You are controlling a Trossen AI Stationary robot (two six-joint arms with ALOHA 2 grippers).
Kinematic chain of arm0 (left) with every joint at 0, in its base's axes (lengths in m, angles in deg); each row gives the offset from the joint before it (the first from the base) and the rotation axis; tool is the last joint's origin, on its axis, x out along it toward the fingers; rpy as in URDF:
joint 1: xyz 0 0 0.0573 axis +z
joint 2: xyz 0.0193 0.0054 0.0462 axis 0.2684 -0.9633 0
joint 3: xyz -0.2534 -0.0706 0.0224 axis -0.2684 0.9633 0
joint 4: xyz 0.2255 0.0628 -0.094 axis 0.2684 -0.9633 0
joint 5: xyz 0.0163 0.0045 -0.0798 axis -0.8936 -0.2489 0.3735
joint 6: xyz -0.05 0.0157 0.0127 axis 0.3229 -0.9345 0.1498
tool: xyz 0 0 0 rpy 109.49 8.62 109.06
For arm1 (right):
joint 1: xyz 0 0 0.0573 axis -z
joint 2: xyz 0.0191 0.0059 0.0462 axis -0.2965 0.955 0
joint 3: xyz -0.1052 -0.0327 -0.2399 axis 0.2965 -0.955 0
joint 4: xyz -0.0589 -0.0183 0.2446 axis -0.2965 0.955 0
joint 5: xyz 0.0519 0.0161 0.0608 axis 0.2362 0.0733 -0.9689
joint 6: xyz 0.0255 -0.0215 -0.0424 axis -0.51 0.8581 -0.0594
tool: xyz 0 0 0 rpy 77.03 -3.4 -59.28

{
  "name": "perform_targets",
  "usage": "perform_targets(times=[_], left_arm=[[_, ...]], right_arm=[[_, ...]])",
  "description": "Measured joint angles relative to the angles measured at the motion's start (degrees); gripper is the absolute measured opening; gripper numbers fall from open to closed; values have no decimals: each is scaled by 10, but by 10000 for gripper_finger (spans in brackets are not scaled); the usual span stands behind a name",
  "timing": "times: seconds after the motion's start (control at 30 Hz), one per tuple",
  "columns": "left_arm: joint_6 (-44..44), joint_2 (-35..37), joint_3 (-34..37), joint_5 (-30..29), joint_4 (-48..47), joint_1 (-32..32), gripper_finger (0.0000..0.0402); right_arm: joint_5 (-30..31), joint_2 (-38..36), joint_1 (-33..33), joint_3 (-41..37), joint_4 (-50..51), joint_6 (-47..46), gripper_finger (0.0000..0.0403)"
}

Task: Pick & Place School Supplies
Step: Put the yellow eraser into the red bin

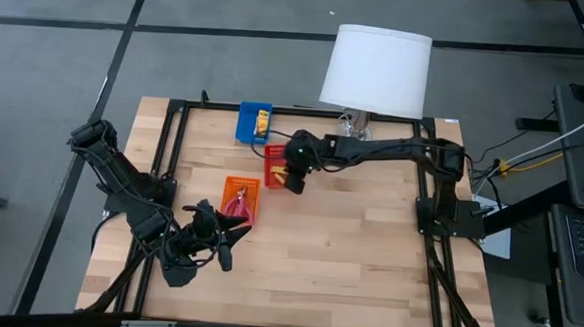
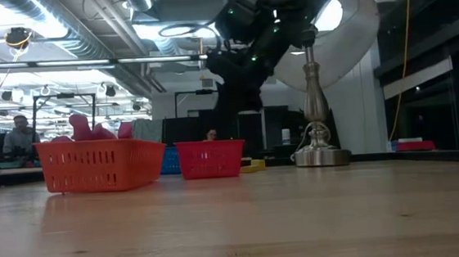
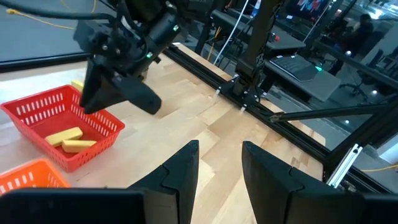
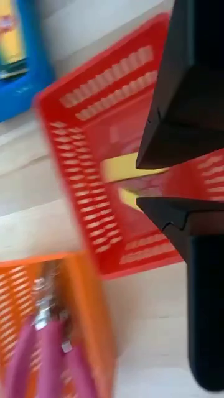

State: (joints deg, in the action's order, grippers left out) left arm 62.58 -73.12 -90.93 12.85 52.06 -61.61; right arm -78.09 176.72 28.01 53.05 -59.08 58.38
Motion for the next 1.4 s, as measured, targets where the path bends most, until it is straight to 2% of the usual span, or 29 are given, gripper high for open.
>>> perform_targets(times=[0.43,0.57,0.73,1.4], left_arm=[[-15,0,0,-1,-15,-5,118],[-16,0,0,-1,-17,-9,118],[-16,0,0,-2,-18,-12,118],[-15,0,0,-3,-19,-12,118]], right_arm=[[16,-38,-10,0,164,31,44],[42,-38,-17,-14,162,37,27],[26,-37,-16,-38,155,32,5],[-4,-37,-22,-52,98,21,5]])
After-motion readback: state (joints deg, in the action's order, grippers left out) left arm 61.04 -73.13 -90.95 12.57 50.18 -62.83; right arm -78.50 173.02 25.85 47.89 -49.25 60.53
